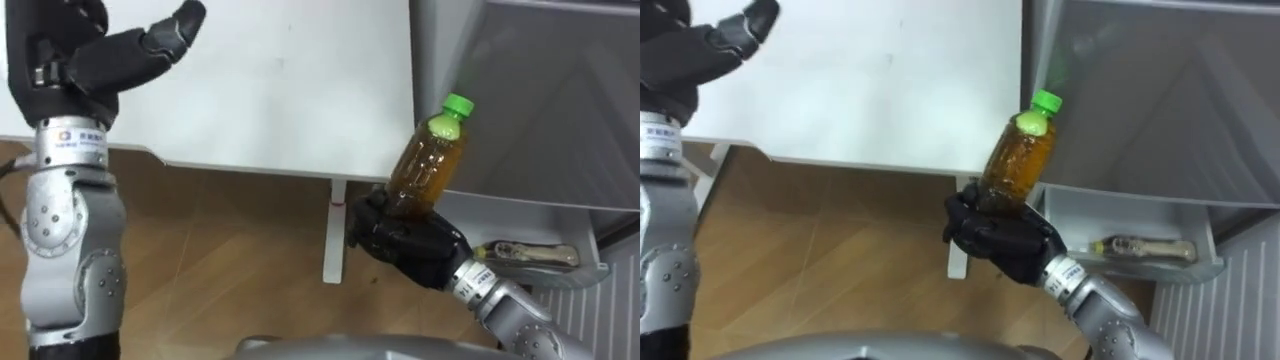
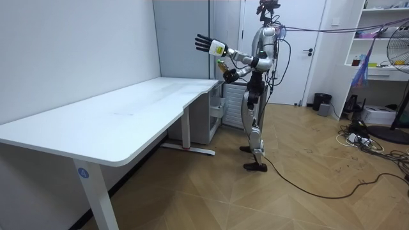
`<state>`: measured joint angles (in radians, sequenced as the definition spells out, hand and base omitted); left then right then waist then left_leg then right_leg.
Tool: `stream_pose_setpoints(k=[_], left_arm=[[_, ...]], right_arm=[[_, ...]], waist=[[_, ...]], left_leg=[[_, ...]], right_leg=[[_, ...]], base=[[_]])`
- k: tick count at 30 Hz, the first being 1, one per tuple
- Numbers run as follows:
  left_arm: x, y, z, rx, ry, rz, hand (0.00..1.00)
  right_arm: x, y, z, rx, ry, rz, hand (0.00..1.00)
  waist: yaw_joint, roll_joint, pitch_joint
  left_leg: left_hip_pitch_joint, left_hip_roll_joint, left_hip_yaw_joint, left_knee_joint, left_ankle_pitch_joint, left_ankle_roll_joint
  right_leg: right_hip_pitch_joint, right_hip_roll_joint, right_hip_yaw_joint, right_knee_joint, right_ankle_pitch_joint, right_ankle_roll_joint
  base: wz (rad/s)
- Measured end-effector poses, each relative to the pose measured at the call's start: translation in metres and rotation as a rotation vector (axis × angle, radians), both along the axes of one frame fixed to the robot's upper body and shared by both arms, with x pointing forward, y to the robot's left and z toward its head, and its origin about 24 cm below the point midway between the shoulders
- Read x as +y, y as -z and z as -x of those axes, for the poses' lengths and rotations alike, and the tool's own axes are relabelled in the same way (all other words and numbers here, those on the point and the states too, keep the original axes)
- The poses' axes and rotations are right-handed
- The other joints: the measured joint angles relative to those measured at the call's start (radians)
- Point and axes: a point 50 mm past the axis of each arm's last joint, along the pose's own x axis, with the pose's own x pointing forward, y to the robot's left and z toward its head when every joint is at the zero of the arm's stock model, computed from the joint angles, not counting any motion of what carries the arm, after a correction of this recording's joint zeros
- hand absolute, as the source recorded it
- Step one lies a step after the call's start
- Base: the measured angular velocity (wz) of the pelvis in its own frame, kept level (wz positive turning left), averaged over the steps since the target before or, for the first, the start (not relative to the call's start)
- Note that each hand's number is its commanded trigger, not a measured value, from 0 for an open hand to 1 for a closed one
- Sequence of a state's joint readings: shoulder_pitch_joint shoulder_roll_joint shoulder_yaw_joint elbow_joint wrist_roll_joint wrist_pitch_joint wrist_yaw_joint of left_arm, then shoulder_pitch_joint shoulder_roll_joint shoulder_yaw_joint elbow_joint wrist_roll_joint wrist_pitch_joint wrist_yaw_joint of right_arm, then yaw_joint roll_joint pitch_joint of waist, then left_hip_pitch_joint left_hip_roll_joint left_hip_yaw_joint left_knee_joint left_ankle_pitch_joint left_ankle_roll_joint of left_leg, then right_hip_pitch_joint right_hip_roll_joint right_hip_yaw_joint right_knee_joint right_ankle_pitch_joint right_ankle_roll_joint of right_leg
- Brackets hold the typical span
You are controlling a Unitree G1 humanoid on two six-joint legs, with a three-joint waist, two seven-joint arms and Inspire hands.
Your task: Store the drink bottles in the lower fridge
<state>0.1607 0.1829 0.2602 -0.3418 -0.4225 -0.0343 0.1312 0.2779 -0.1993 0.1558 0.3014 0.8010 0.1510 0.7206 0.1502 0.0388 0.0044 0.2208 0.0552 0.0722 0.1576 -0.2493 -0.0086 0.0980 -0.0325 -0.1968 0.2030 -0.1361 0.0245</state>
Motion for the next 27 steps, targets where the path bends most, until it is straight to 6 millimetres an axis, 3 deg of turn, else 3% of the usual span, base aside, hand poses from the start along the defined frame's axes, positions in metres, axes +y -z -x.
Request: stream_pose_setpoints(k=[5,13,20,22,24,27], left_arm=[[0.023,0.016,0.014,0.085,-0.163,0.006,0.0],[0.039,0.089,0.031,0.394,-0.301,0.105,0.0],[0.022,0.163,0.059,0.746,-0.293,0.144,0.0],[0.017,0.183,0.075,0.856,-0.289,0.147,0.0],[0.014,0.193,0.086,0.917,-0.283,0.149,0.0],[0.013,0.207,0.101,1.003,-0.298,0.16,0.0]], right_arm=[[-0.003,0.002,0.004,0.022,0.043,0.006,1.0],[0.0,0.001,0.001,0.038,0.076,0.011,1.0],[0.008,0.003,0.002,0.063,0.063,0.024,1.0],[0.009,0.003,0.002,0.067,0.055,0.026,1.0],[0.01,0.003,0.003,0.072,0.056,0.025,1.0],[0.01,0.003,0.003,0.077,0.059,0.024,1.0]], waist=[[0.008,-0.008,-0.0032],[0.037,0.001,-0.0001],[0.04,0.002,-0.0001],[0.041,-0.002,-0.0019],[0.041,-0.009,-0.0054],[0.048,-0.012,-0.0038]], left_leg=[[0.001,0.0,-0.011,-0.008,0.0,0.0],[0.0,0.0,-0.007,-0.007,0.0,0.0],[-0.002,0.001,-0.007,-0.012,0.0,0.0],[-0.005,0.001,-0.007,-0.014,0.0,0.0],[-0.006,0.001,-0.007,-0.014,0.0,0.0],[-0.006,0.001,-0.006,-0.012,0.0,0.0]], right_leg=[[0.003,0.001,-0.004,0.0,0.0,-0.001],[0.001,0.001,-0.008,-0.002,0.0,-0.002],[-0.002,0.002,-0.007,-0.004,0.0,-0.001],[-0.006,0.003,-0.007,-0.004,0.0,-0.001],[-0.006,0.003,-0.007,-0.006,0.0,-0.001],[-0.005,0.003,-0.006,-0.006,0.0,-0.001]], base=[[0.03],[0.0],[0.0],[0.0],[0.0],[0.0]])
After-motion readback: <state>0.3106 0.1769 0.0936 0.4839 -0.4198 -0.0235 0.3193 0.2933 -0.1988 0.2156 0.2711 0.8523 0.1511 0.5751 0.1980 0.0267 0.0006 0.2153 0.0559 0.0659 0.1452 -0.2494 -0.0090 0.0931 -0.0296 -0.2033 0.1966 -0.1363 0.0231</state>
